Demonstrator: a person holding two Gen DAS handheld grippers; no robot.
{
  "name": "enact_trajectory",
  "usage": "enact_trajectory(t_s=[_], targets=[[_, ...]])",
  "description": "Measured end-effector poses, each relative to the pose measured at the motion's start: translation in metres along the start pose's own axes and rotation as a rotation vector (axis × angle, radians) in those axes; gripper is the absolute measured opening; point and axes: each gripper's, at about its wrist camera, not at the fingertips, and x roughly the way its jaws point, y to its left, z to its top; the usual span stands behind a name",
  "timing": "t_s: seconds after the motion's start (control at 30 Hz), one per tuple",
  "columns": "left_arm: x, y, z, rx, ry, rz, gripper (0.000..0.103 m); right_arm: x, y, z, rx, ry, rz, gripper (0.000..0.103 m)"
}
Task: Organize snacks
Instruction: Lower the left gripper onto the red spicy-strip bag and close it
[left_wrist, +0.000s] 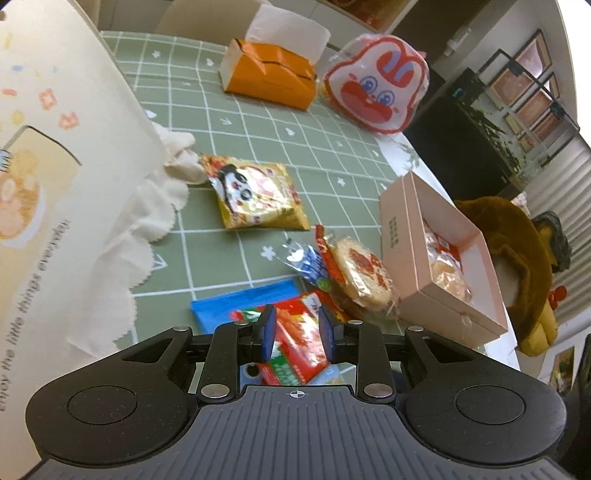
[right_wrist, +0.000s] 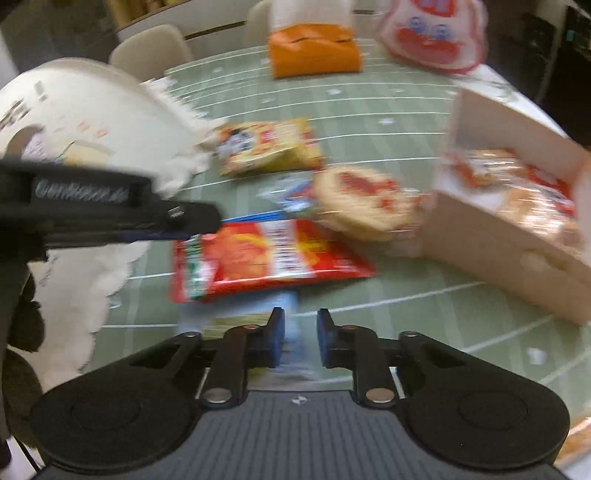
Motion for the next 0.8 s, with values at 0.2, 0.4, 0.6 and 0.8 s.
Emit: enact_trajectory(t_s=[0.2,0.4,0.6,0.8], targets=[[-0.005,-0.004,-0.009,0.009,0.032,0.012,0.029,-0.007,-0.042,-0.008,0.085,-0.002,-0.047,0.018],[-0.018,0.007,-0.027,-0.024,0.044,0.085,0.029,-0.008,-0.064,-0.020,0.174,0.015,-0.026,0.048],[0.005,0.013,-0.034,-0.086,0.094,0.065,0.046,-0.009,-0.070,-0.030,0.196,0.018,-0.004,0.055],[0.037,-0.022,-0.029,0.038,0.167,-0.071,0.048,-0.023,-0.070,-0.038,0.167,-0.032,0.006,0.068]])
